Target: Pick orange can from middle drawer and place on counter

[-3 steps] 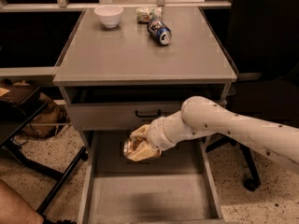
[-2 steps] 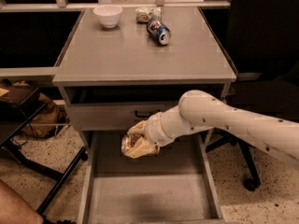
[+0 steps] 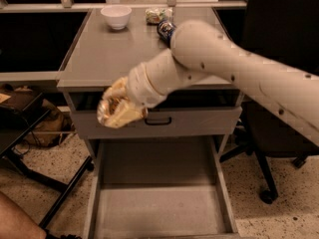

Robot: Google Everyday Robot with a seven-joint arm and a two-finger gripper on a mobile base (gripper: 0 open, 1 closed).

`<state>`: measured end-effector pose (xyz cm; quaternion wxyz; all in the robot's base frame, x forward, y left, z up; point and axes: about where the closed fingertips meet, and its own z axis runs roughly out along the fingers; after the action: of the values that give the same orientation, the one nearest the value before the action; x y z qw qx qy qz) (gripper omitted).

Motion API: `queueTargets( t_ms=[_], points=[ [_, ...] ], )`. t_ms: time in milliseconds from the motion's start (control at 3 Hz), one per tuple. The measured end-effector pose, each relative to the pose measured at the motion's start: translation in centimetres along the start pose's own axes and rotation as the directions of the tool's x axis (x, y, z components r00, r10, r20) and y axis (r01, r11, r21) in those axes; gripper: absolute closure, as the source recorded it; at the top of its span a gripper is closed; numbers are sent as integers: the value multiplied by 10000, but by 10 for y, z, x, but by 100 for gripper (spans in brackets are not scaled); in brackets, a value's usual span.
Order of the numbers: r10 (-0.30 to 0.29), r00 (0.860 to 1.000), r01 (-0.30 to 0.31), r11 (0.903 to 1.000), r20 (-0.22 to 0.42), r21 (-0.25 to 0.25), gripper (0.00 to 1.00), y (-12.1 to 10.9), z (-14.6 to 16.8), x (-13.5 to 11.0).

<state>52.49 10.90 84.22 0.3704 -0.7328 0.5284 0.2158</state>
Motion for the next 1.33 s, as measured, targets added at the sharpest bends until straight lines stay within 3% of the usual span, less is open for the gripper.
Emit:
queueTargets(
  t_ms=[333,667,1000,1333],
  points=[
    [-1398,9881,1396,9902,646,73,100,-36,-26,-56],
    [-1390,9882,1390,9903,641,50,100,-35,-25,-55],
    [-1882,9806,1871,9820,549,256,100,-66,-30,-55],
    [-2572,9663,2561,9646,93,623,100,-127,-30,-47]
  ],
)
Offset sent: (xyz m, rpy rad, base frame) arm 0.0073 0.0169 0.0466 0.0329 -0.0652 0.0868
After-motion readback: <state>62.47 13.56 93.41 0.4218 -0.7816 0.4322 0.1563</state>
